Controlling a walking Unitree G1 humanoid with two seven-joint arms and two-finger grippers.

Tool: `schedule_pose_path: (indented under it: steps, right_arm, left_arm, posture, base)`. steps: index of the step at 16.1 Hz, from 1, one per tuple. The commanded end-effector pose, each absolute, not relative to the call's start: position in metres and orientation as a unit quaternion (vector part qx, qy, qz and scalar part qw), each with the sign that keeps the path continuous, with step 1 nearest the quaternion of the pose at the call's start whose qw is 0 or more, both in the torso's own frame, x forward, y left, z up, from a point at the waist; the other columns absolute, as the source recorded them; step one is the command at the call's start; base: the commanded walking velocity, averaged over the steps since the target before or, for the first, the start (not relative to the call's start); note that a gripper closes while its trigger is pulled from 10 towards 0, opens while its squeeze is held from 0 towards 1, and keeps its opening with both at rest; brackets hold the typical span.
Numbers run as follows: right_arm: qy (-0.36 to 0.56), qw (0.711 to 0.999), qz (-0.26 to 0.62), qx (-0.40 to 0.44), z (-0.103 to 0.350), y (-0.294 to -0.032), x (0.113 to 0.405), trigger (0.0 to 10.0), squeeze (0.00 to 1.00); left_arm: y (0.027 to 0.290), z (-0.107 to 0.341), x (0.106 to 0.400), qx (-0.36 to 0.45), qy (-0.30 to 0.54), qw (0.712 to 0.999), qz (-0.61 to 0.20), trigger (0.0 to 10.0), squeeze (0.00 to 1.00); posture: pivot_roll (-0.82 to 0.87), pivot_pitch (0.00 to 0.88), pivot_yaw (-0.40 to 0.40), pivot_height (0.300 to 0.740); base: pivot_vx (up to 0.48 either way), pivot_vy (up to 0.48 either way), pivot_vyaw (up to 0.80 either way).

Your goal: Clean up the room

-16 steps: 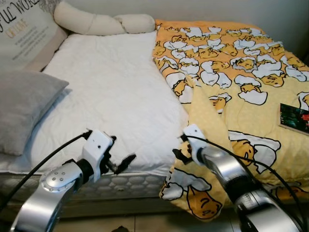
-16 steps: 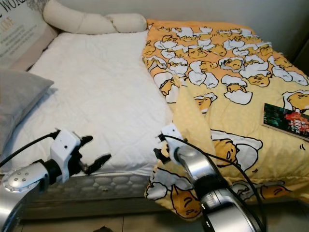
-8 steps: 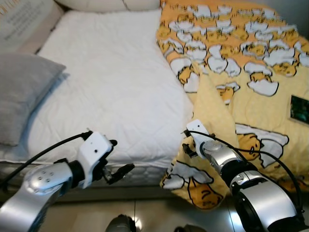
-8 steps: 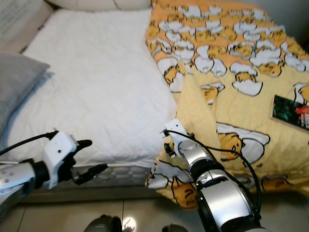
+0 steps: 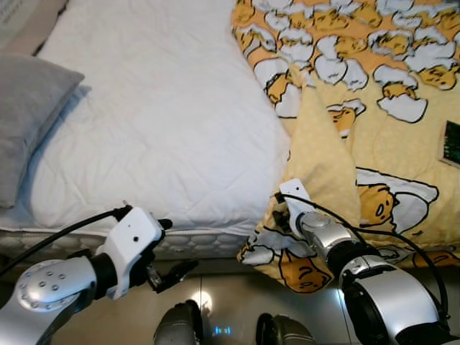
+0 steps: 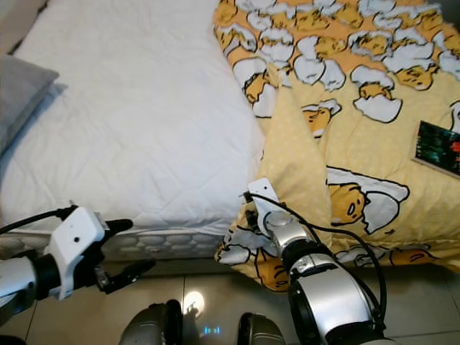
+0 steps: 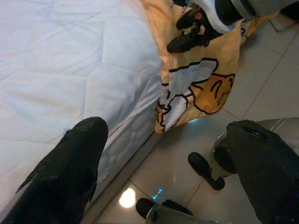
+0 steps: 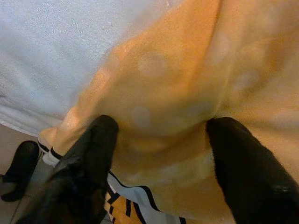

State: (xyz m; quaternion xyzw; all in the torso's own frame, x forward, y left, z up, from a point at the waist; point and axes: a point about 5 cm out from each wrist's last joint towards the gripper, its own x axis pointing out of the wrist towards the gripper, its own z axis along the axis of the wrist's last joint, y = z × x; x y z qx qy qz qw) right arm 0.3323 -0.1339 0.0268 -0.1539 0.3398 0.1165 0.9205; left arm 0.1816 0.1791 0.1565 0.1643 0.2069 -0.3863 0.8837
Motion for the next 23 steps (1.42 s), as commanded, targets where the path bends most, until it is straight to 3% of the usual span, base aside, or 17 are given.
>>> schedule_pose_path:
  steps: [1, 15, 19, 23]
  right_arm:
    - [0.349, 0.92, 0.113, -0.14, 0.021, -0.135, 0.328, 0.0, 0.0]
    - [0.33, 0.93, 0.106, -0.126, 0.021, -0.149, 0.327, 0.0, 0.0]
    - [0.316, 0.933, 0.121, -0.121, 0.025, -0.151, 0.33, 0.0, 0.0]
    - [0.286, 0.938, 0.171, -0.091, 0.034, -0.153, 0.334, 0.0, 0.0]
  left_arm:
    - [0.18, 0.159, 0.178, 0.167, 0.208, 0.883, -0.386, 10.0, 0.0]
    - [0.185, 0.167, 0.168, 0.17, 0.218, 0.888, -0.368, 10.0, 0.0]
    - [0.177, 0.165, 0.167, 0.159, 0.222, 0.868, -0.414, 10.0, 0.0]
    - [0.175, 0.156, 0.182, 0.165, 0.215, 0.86, -0.432, 10.0, 0.0]
  posture:
    - [0.2, 0.252, -0.013, 0.74]
    - [0.23, 0.252, -0.007, 0.74]
    - [0.21, 0.22, -0.012, 0.74]
    - [0.13, 0.131, -0.009, 0.74]
  base:
    - [0.0, 0.0, 0.0]
    - [0.0, 0.0, 0.0]
    - [0.0, 0.0, 0.0]
    - [0.0, 0.0, 0.0]
